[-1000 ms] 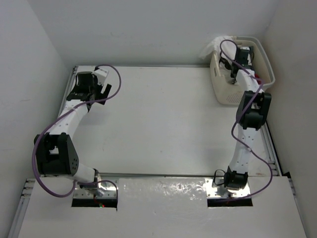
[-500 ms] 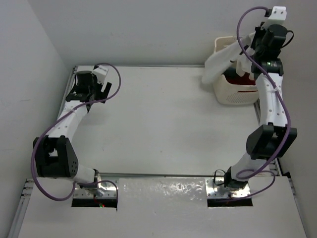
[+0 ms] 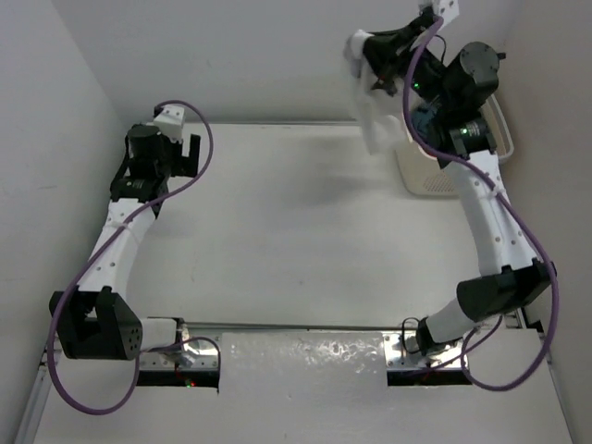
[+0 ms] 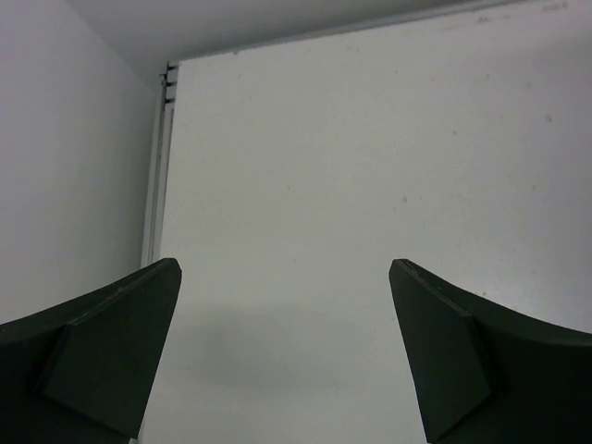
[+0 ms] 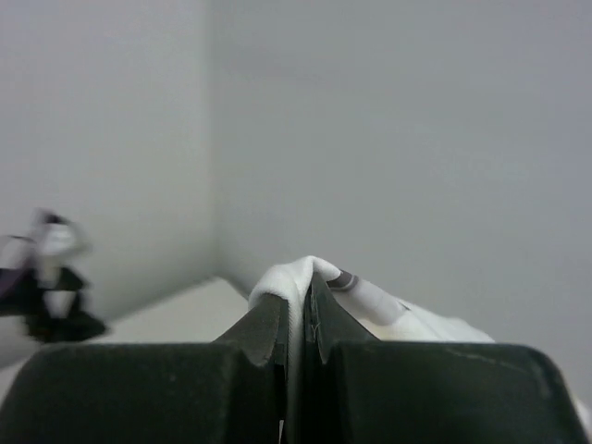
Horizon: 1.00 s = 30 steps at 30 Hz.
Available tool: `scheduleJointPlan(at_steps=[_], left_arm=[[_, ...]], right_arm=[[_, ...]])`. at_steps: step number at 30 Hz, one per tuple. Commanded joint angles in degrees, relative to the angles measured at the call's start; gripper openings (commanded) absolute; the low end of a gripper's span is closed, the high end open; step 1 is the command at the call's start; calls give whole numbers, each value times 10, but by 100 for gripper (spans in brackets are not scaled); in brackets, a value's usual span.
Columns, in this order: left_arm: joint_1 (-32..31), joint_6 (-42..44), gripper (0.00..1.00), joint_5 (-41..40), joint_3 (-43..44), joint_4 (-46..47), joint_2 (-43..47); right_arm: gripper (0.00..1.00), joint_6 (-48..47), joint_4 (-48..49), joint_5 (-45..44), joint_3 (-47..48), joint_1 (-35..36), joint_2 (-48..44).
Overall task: Fold and stack the t-shirts
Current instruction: Move the tshirt to the center of the board
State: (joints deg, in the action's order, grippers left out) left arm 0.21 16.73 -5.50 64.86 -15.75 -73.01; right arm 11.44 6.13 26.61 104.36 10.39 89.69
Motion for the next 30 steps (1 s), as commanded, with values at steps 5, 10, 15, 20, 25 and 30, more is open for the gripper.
scheduleJointPlan(at_steps=[5,10,15,20,25,30], left_arm=[[35,-50,98,0,77,19,17],[47,-27,99,2,126,20,-5],[47,7,99,29,225,-54,-98],[0,69,93,36,346,-183,-215],[-107,150,92,121,244,-189,-146],[-231,222,87,117,81,-203,-81]], right_arm=[[0,125,120,-21,-87,65,-38],[0,124,42,-166,-194,124,-28],[0,188,-36,-276,-226,178,65],[99,145,-356,-269,25,176,310],[99,139,-451,-269,141,109,390],[99,160,-281,-225,-200,18,202]])
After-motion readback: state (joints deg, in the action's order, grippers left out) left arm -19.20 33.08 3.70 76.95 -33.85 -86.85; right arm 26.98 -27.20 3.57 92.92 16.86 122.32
